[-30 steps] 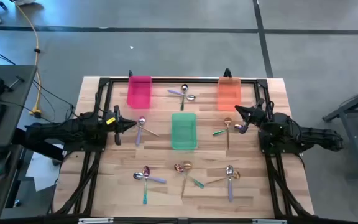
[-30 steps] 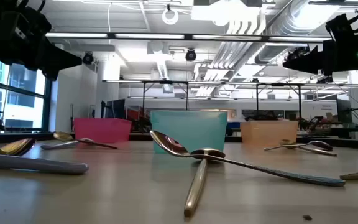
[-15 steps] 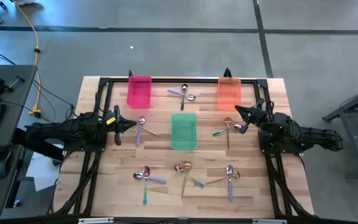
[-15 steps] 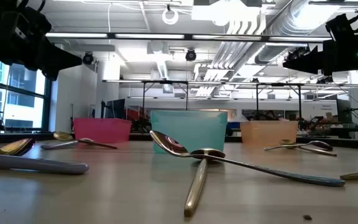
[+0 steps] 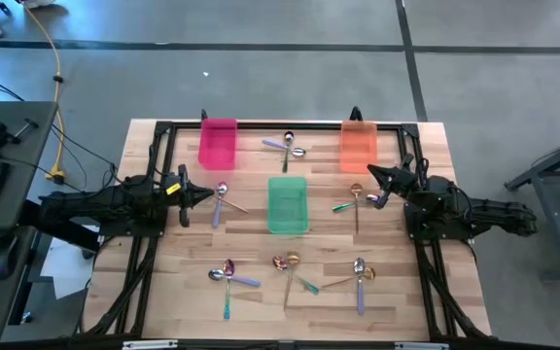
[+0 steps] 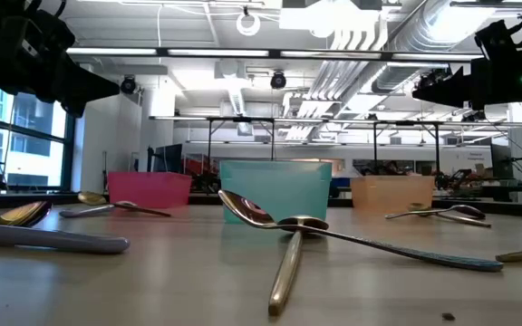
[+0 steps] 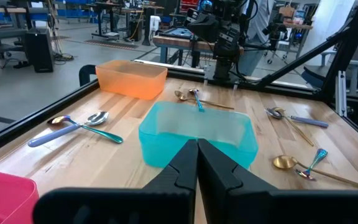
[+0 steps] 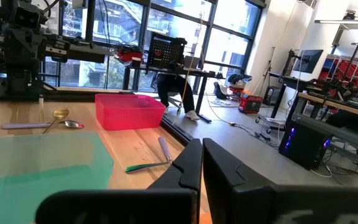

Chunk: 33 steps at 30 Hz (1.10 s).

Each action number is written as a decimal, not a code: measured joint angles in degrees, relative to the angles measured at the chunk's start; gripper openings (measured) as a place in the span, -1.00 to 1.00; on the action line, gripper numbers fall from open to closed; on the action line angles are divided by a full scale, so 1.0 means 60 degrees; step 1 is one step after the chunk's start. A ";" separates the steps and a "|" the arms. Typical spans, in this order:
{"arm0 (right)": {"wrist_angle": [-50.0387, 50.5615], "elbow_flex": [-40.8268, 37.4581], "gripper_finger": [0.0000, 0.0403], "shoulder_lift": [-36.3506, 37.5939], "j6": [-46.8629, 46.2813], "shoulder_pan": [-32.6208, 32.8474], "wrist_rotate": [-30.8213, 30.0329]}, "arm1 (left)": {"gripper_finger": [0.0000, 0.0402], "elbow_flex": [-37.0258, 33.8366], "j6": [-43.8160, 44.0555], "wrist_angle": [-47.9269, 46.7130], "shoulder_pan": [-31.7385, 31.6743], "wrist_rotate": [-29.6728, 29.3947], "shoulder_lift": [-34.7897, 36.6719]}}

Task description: Sort silverware by color (type)

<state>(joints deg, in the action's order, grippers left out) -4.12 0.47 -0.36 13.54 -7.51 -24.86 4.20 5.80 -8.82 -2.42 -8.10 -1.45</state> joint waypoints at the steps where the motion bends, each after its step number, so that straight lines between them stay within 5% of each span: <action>1: 0.0000 0.0000 -1.00 0.0000 0.0000 0.0000 0.0000 | -1.00 0.0000 0.0000 0.0000 0.0000 0.0000 0.0001; 15: 0.0000 -0.0002 -1.00 0.0002 0.0000 0.0000 0.0000 | -1.00 -0.0001 -0.1065 0.0035 -0.0011 -0.0254 0.0000; 33: 0.0000 -0.0004 -1.00 0.0000 0.0000 0.0000 0.0000 | -1.00 0.0001 -0.0248 0.0018 -0.0011 -0.0250 0.0000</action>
<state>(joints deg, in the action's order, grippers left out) -4.12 0.45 -0.36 13.54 -7.51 -24.86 4.20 4.31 -8.71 -2.48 -9.59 -1.45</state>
